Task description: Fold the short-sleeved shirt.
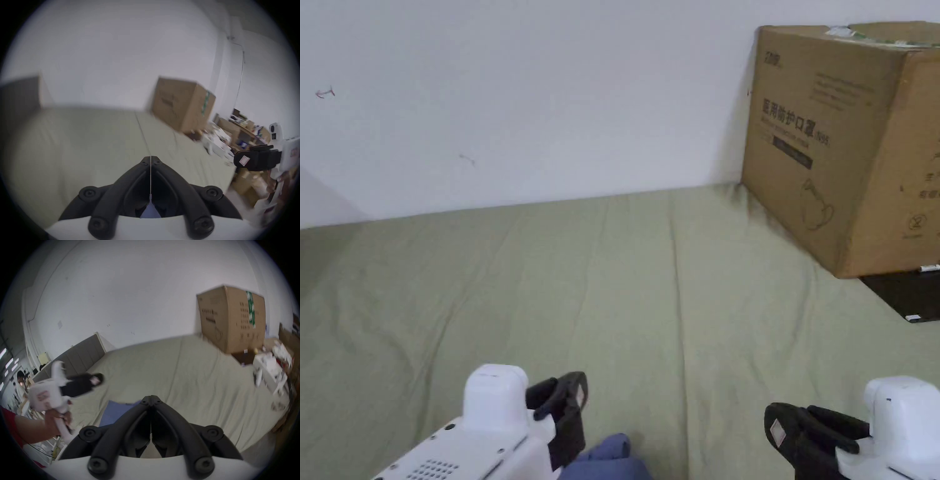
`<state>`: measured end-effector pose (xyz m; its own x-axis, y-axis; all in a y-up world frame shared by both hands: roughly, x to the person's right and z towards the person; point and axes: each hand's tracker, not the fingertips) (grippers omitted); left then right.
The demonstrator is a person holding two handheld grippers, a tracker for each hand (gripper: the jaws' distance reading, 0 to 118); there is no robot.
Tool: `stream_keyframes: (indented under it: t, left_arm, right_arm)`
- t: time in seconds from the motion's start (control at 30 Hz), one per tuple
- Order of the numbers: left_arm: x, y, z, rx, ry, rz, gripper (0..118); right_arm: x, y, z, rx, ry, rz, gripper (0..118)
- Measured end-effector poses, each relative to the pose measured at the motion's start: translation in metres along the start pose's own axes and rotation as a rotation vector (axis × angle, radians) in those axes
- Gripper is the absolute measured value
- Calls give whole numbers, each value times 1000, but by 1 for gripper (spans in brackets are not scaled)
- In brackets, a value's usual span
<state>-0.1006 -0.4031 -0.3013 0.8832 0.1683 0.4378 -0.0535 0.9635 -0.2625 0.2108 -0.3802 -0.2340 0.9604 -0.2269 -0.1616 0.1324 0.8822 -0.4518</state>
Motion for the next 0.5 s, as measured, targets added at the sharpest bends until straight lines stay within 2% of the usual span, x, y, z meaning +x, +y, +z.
stream_keyframes:
  t: [0.17, 0.27, 0.3, 0.33, 0.37, 0.4, 0.43, 0.5]
  left_arm:
    - [-11, 35, 75, 190, 227, -137, 0]
    - [-12, 13, 95, 284, 453, -260, 0]
    - [-17, -4, 96, 323, 481, -276, 0]
    - [-20, -19, 96, 346, 505, -295, 0]
    - [-21, -32, 95, 328, 542, -290, 0]
    - [-21, -40, 94, 267, 586, -257, 0]
    - [-23, -47, 94, 243, 601, -231, 0]
    - [-24, -52, 96, 215, 547, -189, 0]
  right_arm:
    - [-33, 25, 18, 259, -18, 109, 0]
    - [-45, 4, 16, 503, -161, 153, 0]
    - [-45, -11, 10, 580, -220, 179, 0]
    - [-43, -28, 0, 607, -283, 209, 0]
    - [-43, -38, -8, 558, -375, 224, 0]
    - [-43, -41, -15, 475, -410, 208, 0]
    - [-41, -44, -17, 424, -386, 181, 0]
    - [-38, -51, -18, 440, -338, 156, 0]
